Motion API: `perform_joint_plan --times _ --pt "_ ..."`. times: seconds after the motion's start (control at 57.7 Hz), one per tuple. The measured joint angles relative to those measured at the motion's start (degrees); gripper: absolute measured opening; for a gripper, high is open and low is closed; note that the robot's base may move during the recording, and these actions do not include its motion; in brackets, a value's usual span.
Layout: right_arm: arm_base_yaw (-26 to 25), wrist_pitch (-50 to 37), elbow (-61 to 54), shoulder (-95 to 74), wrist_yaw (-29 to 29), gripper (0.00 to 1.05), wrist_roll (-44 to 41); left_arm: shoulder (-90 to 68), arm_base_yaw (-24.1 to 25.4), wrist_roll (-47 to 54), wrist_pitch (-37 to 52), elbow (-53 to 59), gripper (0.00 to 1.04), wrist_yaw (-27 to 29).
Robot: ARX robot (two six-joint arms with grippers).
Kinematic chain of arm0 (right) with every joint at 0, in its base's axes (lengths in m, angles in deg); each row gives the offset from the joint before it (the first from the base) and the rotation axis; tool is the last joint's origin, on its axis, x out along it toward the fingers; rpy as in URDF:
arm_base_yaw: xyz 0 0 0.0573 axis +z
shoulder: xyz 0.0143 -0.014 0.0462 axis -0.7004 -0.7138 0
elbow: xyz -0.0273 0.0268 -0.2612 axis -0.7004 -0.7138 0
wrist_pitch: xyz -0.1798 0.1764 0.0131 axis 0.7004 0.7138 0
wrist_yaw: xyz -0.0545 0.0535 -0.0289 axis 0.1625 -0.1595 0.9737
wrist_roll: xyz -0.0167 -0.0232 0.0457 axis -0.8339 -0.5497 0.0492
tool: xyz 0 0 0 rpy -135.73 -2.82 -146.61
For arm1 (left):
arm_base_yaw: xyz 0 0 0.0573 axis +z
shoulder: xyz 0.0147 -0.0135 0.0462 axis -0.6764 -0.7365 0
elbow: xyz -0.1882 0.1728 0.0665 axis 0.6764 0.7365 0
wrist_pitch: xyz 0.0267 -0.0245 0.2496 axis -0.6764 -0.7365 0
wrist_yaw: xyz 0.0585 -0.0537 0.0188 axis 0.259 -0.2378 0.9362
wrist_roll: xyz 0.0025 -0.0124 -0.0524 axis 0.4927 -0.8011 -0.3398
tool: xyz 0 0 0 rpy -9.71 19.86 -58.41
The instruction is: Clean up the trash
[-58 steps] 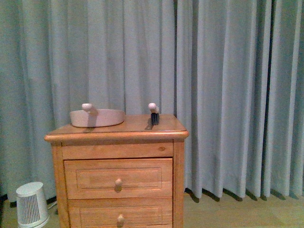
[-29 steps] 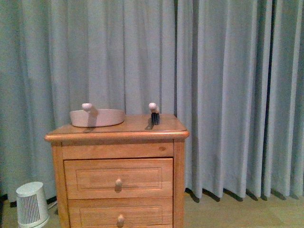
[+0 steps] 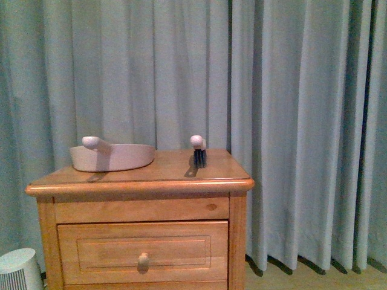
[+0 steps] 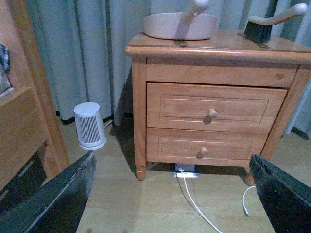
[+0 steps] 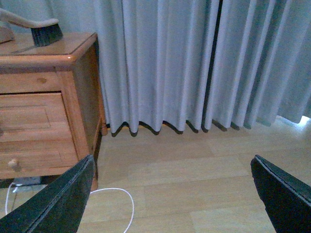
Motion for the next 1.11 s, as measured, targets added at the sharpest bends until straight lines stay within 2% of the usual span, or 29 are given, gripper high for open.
perform_joint_plan --times 1.108 --pt "0.0 0.0 0.0 0.04 0.02 0.97 -0.02 -0.07 0.0 0.0 0.0 0.0 0.97 0.02"
